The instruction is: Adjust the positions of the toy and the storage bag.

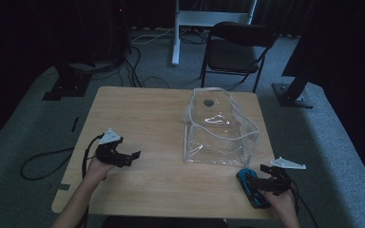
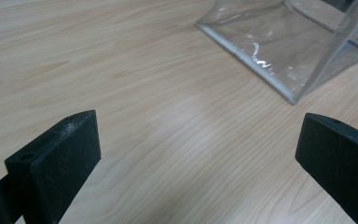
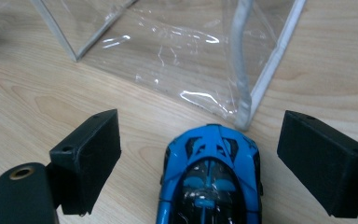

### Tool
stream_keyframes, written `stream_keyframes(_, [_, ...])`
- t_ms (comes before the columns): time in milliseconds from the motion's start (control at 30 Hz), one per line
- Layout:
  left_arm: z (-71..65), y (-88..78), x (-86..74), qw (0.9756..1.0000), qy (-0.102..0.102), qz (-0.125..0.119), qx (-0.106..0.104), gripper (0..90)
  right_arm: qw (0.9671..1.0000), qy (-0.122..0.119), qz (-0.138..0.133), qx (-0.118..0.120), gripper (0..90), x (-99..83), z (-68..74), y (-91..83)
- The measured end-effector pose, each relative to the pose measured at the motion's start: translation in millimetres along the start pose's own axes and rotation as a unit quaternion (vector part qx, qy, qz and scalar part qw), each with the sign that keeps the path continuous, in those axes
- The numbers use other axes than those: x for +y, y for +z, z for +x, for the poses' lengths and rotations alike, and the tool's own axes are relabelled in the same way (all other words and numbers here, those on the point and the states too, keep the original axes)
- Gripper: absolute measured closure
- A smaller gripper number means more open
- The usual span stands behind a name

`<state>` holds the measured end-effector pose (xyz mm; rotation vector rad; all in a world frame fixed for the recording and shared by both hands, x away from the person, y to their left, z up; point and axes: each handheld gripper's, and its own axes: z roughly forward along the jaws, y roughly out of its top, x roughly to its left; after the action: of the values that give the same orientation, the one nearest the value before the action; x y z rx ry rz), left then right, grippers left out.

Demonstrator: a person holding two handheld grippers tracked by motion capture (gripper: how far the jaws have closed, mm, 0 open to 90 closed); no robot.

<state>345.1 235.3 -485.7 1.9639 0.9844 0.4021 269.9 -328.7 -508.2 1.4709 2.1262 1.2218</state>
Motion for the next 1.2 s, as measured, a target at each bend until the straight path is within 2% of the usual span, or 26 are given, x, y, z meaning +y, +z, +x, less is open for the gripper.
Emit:
stream_keyframes(267, [12.6, -13.2, -19.0, 0.9995, -0.021, -0.001, 0.023, 0.6, 0.9999, 0.008, 0.005, -0.009, 12.5, -5.9, -3.8, 3.6])
stream_keyframes(300, [16.6, -17.6, -25.4, 0.9992, -0.026, 0.0, 0.032, 0.6, 0.9998, 0.011, 0.008, -0.014, 12.1, -7.8, -4.9, 5.0])
stream_keyframes(367, [19.5, -20.5, -30.7, 0.9987, -0.034, 0.001, 0.038, 0.6, 0.9997, 0.01, 0.01, -0.02, 11.7, -9.1, -4.9, 6.1])
stream_keyframes(633, [27.8, -30.7, -50.4, 0.9965, -0.051, 0.004, 0.066, 0.7, 0.9989, 0.007, 0.026, -0.039, 11.3, -13.4, -4.3, 11.2])
stream_keyframes(700, [27.8, -30.7, -50.4, 0.9965, -0.051, 0.004, 0.066, 0.6, 0.9988, 0.006, 0.028, -0.039, 11.3, -13.6, -4.3, 11.5])
stream_keyframes(767, [31.5, -34.8, -59.5, 0.9952, -0.06, 0.008, 0.077, 0.6, 0.9985, 0.002, 0.035, -0.042, 11.3, -14.7, -4.0, 13.2])
stream_keyframes(900, [33.8, -38.7, -68.3, 0.9938, -0.06, 0.022, 0.092, 0.7, 0.9982, 0.001, 0.041, -0.044, 11.3, -16.3, -3.6, 15.6])
stream_keyframes(1033, [34.9, -42.7, -77.4, 0.9913, -0.059, 0.034, 0.113, 0.7, 0.9981, 0.001, 0.043, -0.044, 11.1, -16.5, -2.9, 16.7])
stream_keyframes(1200, [38.5, -46.0, -90.1, 0.9883, -0.074, 0.04, 0.127, 0.7, 0.998, 0.001, 0.043, -0.046, 10.9, -16.7, -2.3, 17.2])
